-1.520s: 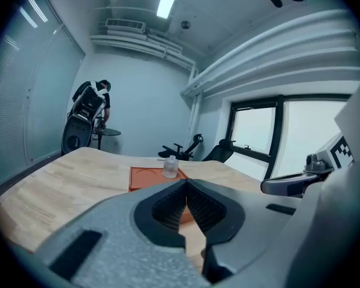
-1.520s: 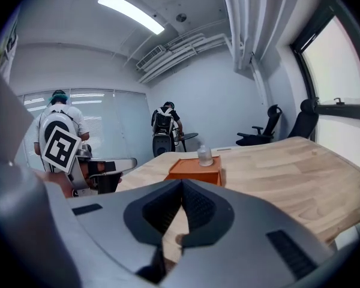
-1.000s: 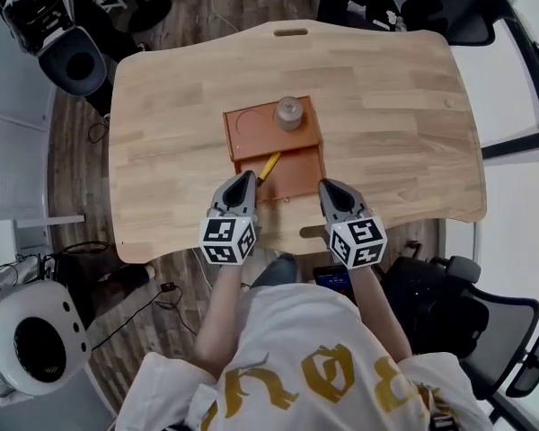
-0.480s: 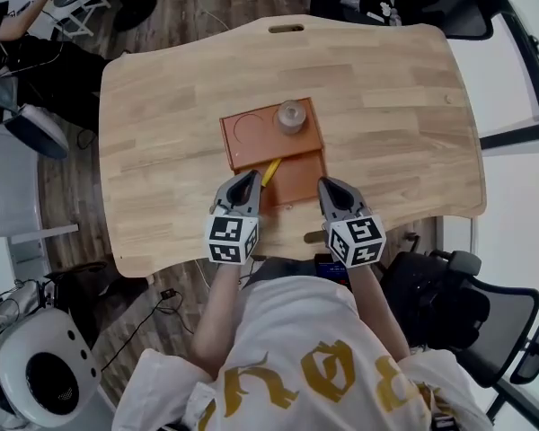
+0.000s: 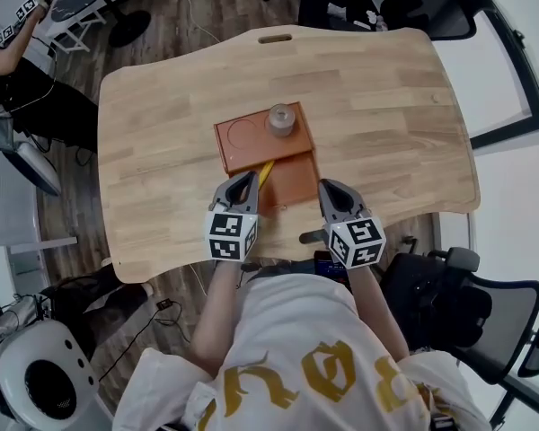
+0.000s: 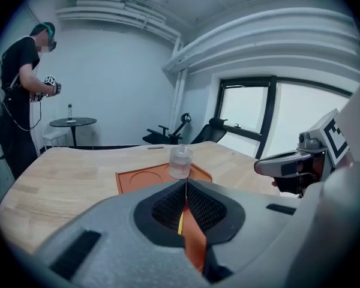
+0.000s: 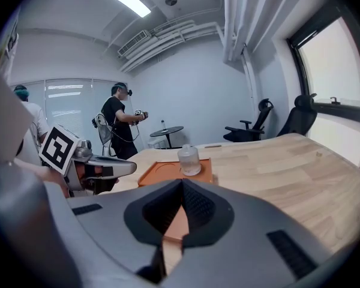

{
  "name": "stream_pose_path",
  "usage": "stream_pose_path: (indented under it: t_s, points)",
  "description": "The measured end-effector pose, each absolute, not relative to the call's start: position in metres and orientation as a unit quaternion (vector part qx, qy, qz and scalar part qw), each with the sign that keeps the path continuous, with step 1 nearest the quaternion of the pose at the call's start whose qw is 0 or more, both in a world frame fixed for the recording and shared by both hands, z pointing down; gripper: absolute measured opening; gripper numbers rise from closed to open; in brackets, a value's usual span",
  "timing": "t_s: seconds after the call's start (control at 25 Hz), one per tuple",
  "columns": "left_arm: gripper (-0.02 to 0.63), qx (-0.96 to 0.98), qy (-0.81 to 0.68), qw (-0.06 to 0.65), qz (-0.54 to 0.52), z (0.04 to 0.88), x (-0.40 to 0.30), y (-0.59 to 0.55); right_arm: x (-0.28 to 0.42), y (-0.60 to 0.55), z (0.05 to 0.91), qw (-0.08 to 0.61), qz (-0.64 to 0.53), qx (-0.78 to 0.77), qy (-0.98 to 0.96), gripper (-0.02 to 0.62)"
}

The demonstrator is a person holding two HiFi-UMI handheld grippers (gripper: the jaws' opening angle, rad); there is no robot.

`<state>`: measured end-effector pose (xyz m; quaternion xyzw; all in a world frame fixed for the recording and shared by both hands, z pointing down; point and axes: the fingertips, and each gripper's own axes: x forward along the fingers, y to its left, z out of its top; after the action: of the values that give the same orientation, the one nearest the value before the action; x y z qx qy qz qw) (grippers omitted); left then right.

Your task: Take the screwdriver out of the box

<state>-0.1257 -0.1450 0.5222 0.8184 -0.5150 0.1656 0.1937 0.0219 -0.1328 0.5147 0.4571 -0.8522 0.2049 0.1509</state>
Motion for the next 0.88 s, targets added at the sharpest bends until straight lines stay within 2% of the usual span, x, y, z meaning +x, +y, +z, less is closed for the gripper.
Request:
stream_pose_path:
  t_s: [0.48, 0.88]
  points:
    - [0.011, 0.812, -0.507, 0.199, 0.212, 0.545, -0.122, -0.143, 0.02, -0.139, 0.537, 0.145, 0.221, 0.442, -0.857, 0.011]
    - [0.011, 0.805, -0.478, 0.255, 0.241, 0.575, -0.111, -0.149, 0.031, -0.149, 0.543, 0.155, 0.226, 0.448, -0.851, 0.011]
